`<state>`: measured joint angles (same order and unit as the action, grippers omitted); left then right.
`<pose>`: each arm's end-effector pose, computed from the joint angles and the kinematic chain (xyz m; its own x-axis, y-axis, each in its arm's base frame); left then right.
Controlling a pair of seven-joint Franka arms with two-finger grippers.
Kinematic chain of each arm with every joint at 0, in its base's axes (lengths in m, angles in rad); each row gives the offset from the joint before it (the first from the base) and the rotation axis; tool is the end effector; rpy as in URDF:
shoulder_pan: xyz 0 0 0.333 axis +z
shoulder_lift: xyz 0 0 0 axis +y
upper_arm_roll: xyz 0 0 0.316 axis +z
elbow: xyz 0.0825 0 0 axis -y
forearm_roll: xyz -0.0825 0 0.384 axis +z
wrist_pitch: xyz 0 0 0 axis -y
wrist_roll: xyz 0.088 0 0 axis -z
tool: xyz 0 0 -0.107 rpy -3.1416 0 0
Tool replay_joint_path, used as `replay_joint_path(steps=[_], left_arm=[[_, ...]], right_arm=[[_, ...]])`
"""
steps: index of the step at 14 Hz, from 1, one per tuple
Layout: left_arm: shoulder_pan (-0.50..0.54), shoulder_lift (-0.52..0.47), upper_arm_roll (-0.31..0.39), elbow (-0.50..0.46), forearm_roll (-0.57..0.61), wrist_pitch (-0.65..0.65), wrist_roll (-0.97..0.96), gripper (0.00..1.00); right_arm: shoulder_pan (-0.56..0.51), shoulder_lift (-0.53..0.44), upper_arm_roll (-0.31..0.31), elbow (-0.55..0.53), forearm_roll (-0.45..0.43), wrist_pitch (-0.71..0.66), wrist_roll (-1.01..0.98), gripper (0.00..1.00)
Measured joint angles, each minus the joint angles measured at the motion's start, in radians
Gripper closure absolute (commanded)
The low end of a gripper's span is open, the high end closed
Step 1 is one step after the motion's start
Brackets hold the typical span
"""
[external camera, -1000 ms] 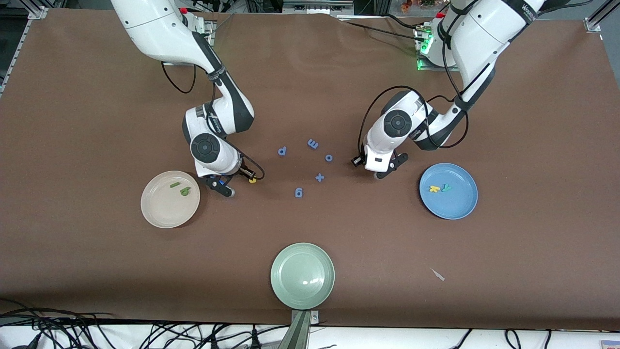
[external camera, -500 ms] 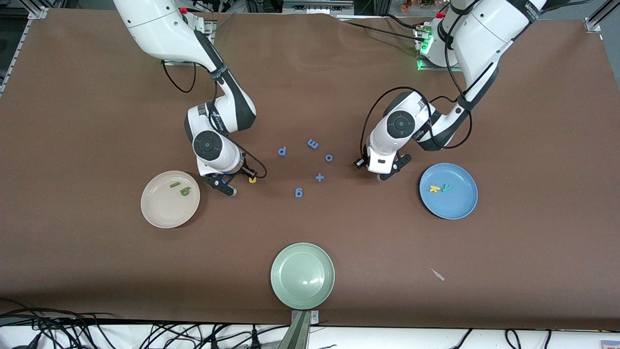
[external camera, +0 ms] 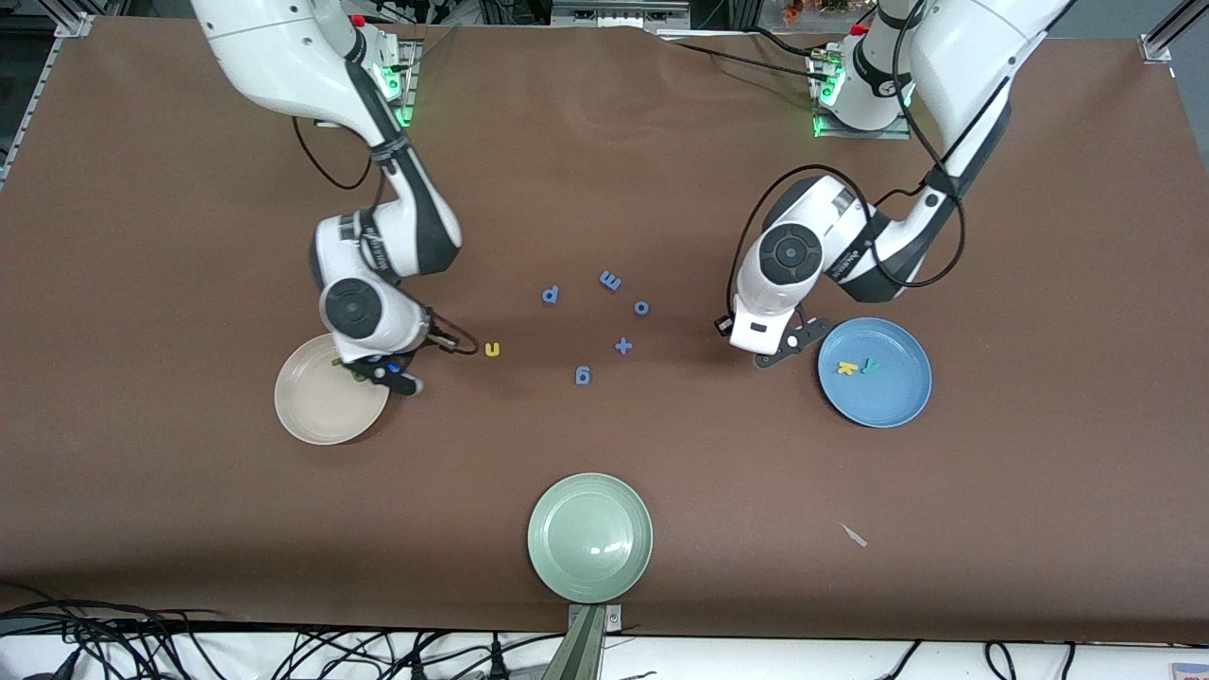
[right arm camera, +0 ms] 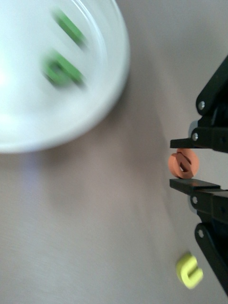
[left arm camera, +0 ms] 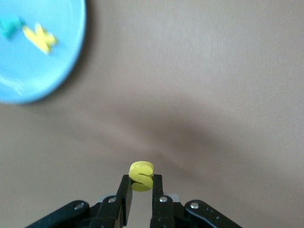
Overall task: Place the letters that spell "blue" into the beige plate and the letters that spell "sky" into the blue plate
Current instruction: 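Place orange e in the cream plate while the left gripper drops s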
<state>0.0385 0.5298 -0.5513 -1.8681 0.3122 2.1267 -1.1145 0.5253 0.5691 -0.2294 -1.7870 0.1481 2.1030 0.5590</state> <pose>0.5514 -0.2748 0.2523 0.8925 0.4379 -0.1085 0.4229 -0.8958 -0.1366 0.5977 0.1987 0.2238 0.9239 -0.3335 -0.1878 -0.3116 -0.9403 0.1368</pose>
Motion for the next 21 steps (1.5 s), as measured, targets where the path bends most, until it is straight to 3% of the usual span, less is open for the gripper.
replay_joint_path(steps=[3,4,5,6,8,9,10,11,16,21], left_arm=[[0.089,-0.012,0.004,0.039,0.000,-0.068,0.258,1.00],[0.121,-0.012,0.006,0.044,0.000,-0.074,0.336,1.00],[0.151,-0.011,0.009,0.044,0.006,-0.076,0.407,1.00],[0.179,-0.008,0.013,0.044,0.030,-0.077,0.461,1.00],[0.229,0.013,0.015,0.042,0.109,-0.076,0.526,0.98],[0.246,0.029,0.015,0.042,0.130,-0.073,0.557,0.67],[0.256,0.044,0.015,0.043,0.140,-0.067,0.585,0.23],[0.262,0.055,0.015,0.043,0.141,-0.062,0.605,0.00],[0.269,0.054,0.008,0.092,0.140,-0.075,0.647,0.00],[0.272,-0.025,-0.032,0.194,0.072,-0.214,0.697,0.00]], right_arm=[[-0.005,-0.006,-0.117,0.019,0.000,-0.031,-0.234,0.79],[-0.010,-0.004,-0.140,0.019,0.000,-0.033,-0.289,0.63],[-0.020,-0.002,-0.151,0.019,0.000,-0.032,-0.323,0.39],[-0.030,0.001,-0.154,0.019,0.000,-0.031,-0.338,0.32],[-0.037,0.003,-0.154,0.019,0.004,-0.031,-0.341,0.33],[-0.035,0.003,-0.152,0.019,0.012,-0.031,-0.337,0.34],[-0.030,0.003,-0.148,0.019,0.021,-0.031,-0.323,0.34],[-0.021,0.003,-0.141,0.020,0.027,-0.031,-0.292,0.34],[0.070,0.004,-0.080,0.059,0.122,-0.021,-0.055,0.35],[0.177,0.070,-0.052,0.073,0.131,0.109,0.153,0.35]])
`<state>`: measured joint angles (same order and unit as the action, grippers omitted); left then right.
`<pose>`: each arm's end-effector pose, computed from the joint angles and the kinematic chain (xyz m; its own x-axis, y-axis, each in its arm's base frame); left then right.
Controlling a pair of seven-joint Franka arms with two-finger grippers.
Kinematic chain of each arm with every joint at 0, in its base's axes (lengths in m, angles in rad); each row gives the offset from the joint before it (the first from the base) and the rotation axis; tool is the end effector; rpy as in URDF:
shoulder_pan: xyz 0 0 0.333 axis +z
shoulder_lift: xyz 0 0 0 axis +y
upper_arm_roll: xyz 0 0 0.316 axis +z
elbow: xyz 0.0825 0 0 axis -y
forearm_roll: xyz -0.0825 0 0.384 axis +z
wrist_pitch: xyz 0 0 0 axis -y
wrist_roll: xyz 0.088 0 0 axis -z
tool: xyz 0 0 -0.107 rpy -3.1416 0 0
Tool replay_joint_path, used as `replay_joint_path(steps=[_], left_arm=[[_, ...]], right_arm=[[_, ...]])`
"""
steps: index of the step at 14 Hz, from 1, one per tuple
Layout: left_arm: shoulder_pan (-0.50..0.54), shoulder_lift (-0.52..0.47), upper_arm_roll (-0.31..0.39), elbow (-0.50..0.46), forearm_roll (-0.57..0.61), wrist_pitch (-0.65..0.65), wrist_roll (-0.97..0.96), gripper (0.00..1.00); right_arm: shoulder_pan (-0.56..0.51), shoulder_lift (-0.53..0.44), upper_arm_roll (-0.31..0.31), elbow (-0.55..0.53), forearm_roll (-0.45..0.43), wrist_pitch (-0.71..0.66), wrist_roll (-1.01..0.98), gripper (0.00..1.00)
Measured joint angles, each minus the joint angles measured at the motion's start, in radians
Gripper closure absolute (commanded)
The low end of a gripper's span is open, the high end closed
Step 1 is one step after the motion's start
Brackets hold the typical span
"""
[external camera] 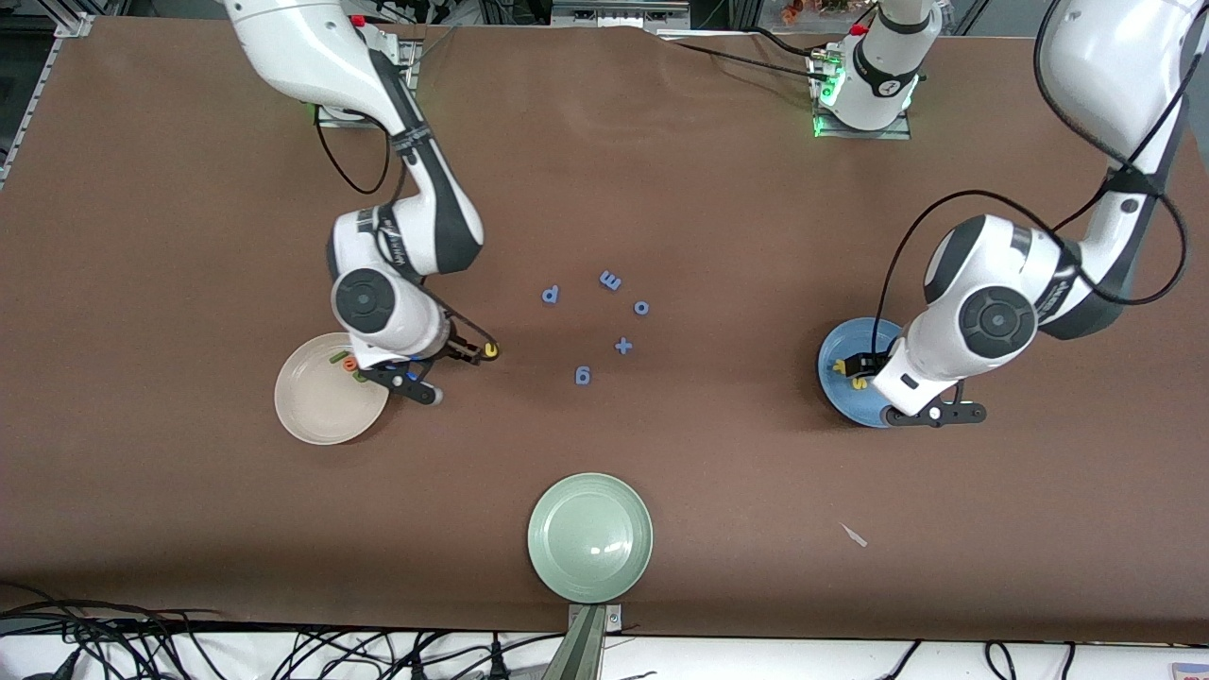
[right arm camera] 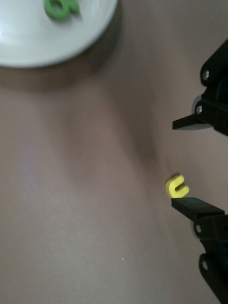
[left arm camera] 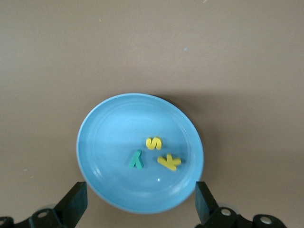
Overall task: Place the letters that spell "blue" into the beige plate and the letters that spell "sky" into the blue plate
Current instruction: 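Place orange e in the cream plate while the left gripper drops s, then grasp yellow n with the right gripper while the left arm withdraws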
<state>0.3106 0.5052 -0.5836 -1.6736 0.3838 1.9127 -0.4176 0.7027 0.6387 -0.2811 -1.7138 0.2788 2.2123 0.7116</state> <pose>0.6395 -0.1095 0.3355 0.9910 0.0255 -0.1315 0.0086 -0.9918 -0.1274 0.5919 0.2935 0.2208 0.9045 -0.4130 -0.1064 -0.4109 -0.9107 0.0426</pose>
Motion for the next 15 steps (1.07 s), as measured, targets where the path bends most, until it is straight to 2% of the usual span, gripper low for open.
replay_joint_path(steps=[2,5,8,9,11,12,13,15], left_arm=[[-0.001,-0.031,-0.035,0.073,-0.037,-0.141,0.051,0.00],[0.000,-0.071,-0.047,0.232,-0.123,-0.388,0.149,0.00],[-0.002,-0.172,-0.020,0.296,-0.188,-0.461,0.266,0.00],[-0.028,-0.225,0.044,0.296,-0.246,-0.469,0.289,0.00],[-0.143,-0.314,0.237,0.289,-0.333,-0.476,0.322,0.00],[-0.192,-0.343,0.310,0.282,-0.350,-0.476,0.332,0.00],[-0.228,-0.365,0.355,0.263,-0.353,-0.466,0.340,0.00],[-0.303,-0.423,0.445,0.155,-0.354,-0.368,0.350,0.00]], right_arm=[[0.037,0.046,0.001,0.001,0.000,0.049,0.062,0.35],[0.050,0.068,0.000,0.001,0.001,0.071,0.087,0.36],[0.050,0.074,-0.001,0.001,0.002,0.082,0.091,0.46],[0.050,0.077,0.000,0.001,0.003,0.086,0.101,0.47],[0.056,0.078,0.002,0.001,0.004,0.090,0.127,0.53],[0.060,0.078,0.002,0.001,0.004,0.091,0.136,0.57],[0.063,0.078,0.002,0.001,0.004,0.090,0.140,0.62],[0.065,0.077,0.002,0.001,0.005,0.090,0.140,0.79]])
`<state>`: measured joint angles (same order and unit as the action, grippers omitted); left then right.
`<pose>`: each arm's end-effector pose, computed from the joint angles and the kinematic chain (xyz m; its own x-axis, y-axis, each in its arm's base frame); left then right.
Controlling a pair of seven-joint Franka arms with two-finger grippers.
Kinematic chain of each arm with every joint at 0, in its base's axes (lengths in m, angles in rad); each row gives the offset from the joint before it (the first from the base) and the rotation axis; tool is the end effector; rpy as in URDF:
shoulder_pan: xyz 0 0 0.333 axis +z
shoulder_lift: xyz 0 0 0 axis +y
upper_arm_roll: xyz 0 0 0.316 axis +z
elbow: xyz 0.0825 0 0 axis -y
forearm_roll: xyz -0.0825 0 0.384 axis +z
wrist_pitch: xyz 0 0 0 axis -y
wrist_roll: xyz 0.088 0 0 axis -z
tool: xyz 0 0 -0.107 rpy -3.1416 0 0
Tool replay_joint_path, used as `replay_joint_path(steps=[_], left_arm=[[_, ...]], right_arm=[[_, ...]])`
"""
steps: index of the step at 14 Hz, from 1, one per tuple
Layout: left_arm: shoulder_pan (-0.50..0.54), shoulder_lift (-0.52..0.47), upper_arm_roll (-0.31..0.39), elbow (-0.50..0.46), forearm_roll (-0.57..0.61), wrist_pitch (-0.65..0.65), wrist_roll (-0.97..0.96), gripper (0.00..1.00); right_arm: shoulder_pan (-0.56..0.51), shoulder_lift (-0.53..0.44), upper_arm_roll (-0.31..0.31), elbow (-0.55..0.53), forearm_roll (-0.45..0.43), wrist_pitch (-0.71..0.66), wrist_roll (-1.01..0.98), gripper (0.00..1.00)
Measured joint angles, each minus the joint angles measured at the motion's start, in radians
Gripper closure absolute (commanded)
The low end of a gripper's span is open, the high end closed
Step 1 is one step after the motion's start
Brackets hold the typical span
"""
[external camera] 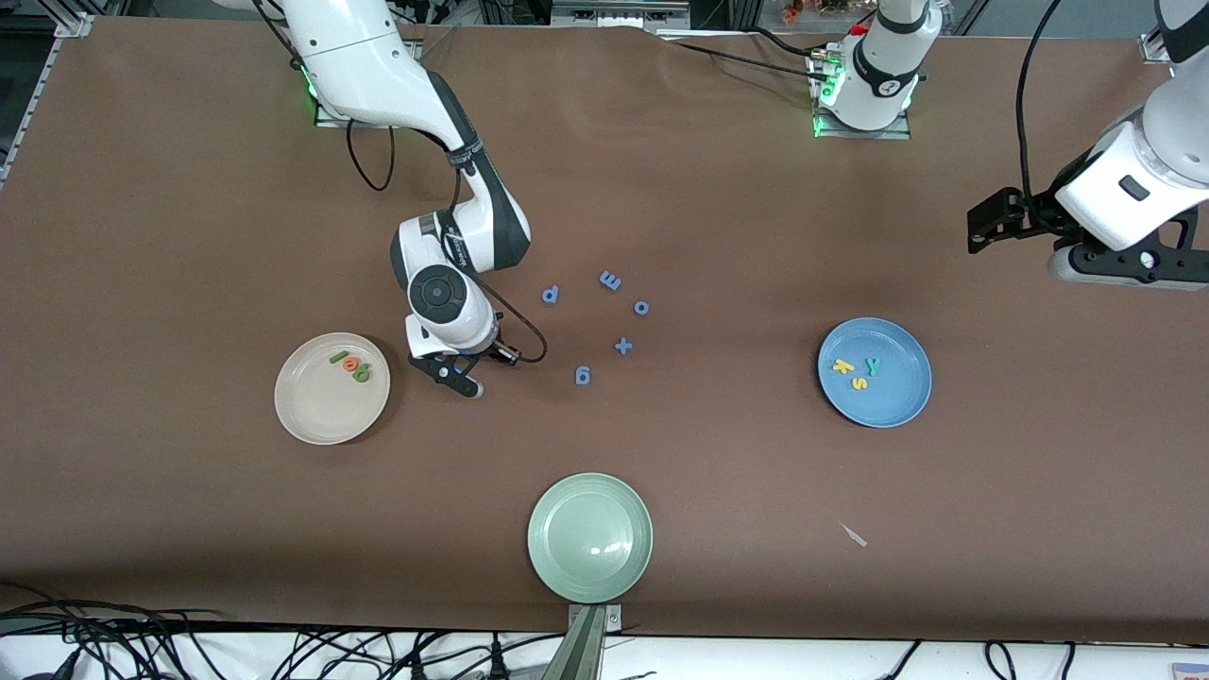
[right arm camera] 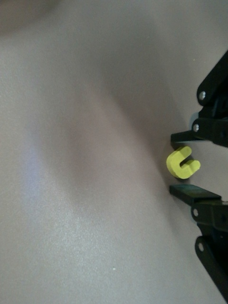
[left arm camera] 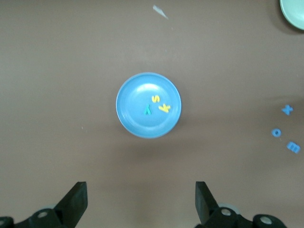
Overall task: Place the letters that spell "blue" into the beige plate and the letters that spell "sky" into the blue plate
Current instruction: 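Grasp yellow n with the right gripper while the left arm withdraws, then release yellow n into the cream plate with the right gripper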
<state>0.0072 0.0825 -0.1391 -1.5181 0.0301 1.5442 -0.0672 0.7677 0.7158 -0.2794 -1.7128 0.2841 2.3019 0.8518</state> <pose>0.5720 -0.0692 0.6008 0.9965 -0.0638 -0.0542 -0.0651 -0.9976 -0.0223 0.5736 0.3288 0.1785 0.8714 -0.4860 -0.0666 -0.4827 -0.8737 0.0599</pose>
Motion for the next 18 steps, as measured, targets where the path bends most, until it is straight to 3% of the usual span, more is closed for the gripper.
replay_joint_path(steps=[2,5,9,12,13,15,18], left_arm=[[-0.024,-0.053,0.035,-0.108,-0.005,0.060,0.002,0.00],[-0.024,-0.087,0.045,-0.150,-0.007,0.059,0.005,0.00],[-0.024,-0.090,0.046,-0.150,-0.007,0.058,0.007,0.00],[-0.024,-0.090,0.046,-0.150,-0.007,0.057,0.006,0.00],[-0.024,-0.090,0.046,-0.150,-0.007,0.056,0.006,0.00],[-0.024,-0.090,0.046,-0.149,-0.007,0.056,0.006,0.00],[-0.028,-0.090,0.043,-0.149,-0.007,0.056,0.006,0.00]], right_arm=[[0.000,-0.003,-0.001,0.000,0.001,-0.006,-0.003,0.92],[-0.002,-0.010,-0.025,0.004,0.001,-0.063,-0.058,0.92],[-0.027,-0.065,-0.167,0.041,0.001,-0.273,-0.348,0.91],[-0.051,-0.085,-0.280,0.042,0.001,-0.334,-0.601,0.88],[-0.059,-0.084,-0.300,0.040,0.001,-0.336,-0.656,0.81],[-0.078,-0.081,-0.314,0.039,0.001,-0.337,-0.719,0.51],[-0.088,-0.081,-0.324,0.047,0.001,-0.349,-0.747,0.39]])
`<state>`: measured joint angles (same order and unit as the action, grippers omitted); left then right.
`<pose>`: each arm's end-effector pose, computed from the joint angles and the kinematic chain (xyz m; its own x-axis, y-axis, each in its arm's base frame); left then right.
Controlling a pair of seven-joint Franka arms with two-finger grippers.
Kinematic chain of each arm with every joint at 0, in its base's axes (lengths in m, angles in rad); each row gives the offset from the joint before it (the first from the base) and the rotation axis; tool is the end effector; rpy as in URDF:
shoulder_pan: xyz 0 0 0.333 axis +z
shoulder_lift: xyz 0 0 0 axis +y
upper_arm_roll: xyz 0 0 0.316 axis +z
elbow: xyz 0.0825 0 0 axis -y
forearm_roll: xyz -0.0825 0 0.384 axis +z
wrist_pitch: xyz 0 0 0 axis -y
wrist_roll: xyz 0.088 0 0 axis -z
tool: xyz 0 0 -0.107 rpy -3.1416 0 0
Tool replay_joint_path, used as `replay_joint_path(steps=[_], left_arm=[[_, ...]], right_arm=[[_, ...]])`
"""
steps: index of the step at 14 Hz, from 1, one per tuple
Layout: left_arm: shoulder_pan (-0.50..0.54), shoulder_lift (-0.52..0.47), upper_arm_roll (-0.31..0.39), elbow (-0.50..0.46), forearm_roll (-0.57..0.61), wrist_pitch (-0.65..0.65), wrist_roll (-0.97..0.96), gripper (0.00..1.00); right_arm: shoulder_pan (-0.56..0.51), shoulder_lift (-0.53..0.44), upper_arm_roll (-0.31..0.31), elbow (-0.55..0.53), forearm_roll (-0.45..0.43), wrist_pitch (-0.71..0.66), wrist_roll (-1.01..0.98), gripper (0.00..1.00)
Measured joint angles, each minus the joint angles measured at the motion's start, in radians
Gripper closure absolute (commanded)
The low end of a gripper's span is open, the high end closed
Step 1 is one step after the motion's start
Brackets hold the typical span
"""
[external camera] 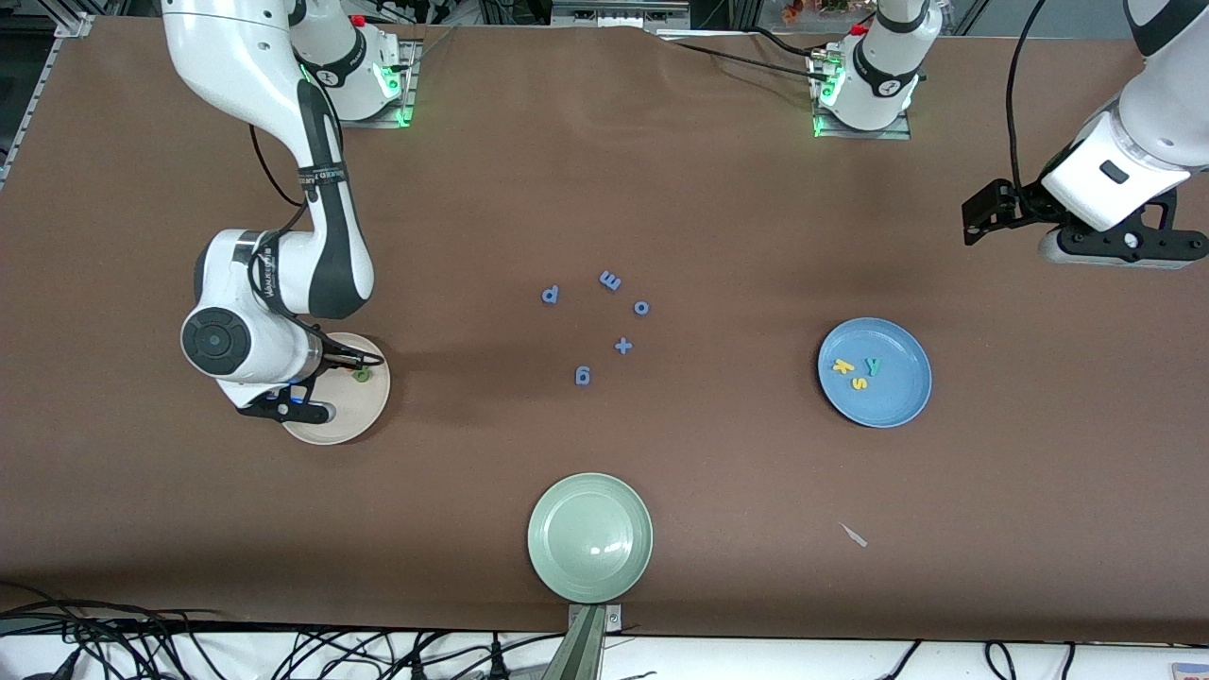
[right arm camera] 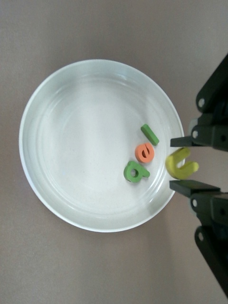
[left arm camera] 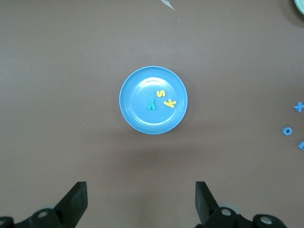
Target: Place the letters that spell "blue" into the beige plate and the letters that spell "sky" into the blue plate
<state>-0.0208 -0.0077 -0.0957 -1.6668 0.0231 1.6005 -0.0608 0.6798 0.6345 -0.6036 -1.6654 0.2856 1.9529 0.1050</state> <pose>0.5480 -0.0619 0.5860 0.9968 -0.0561 -0.0571 -0.0578 -0.9980 -0.0273 0.6419 0.1098 0.2710 0.9712 -0.1250 -0.2030 -0.0994 -0.9863 0.1319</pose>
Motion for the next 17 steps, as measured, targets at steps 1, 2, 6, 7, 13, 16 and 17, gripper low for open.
replay_joint_path(steps=[1,2,6,7,13,16,17], left_arm=[[-0.002,0.000,0.000,0.000,0.000,0.000,0.000,0.00],[-0.002,0.000,0.000,0.000,0.000,0.000,0.000,0.00],[-0.002,0.000,0.002,0.000,0.000,0.000,0.000,0.00],[-0.002,0.000,0.002,0.000,0.000,0.000,0.000,0.00],[-0.002,0.002,0.004,0.000,0.000,0.000,0.000,0.00],[-0.002,0.003,0.002,0.000,0.000,0.000,0.000,0.00],[-0.002,0.002,0.002,0.000,0.000,0.000,0.000,0.00]], right_arm=[[0.000,-0.001,-0.006,0.016,0.000,-0.027,-0.001,0.37],[0.000,-0.001,-0.011,0.041,0.000,-0.068,-0.001,0.36],[-0.001,-0.006,-0.038,0.176,0.000,-0.258,-0.002,0.31],[-0.001,-0.007,-0.045,0.213,0.000,-0.307,-0.002,0.30],[-0.001,-0.119,-0.075,0.361,0.001,-0.503,-0.005,0.00],[-0.003,-0.196,-0.091,0.364,0.000,-0.540,-0.032,0.00],[-0.003,-0.212,-0.103,0.365,0.000,-0.558,-0.039,0.00]])
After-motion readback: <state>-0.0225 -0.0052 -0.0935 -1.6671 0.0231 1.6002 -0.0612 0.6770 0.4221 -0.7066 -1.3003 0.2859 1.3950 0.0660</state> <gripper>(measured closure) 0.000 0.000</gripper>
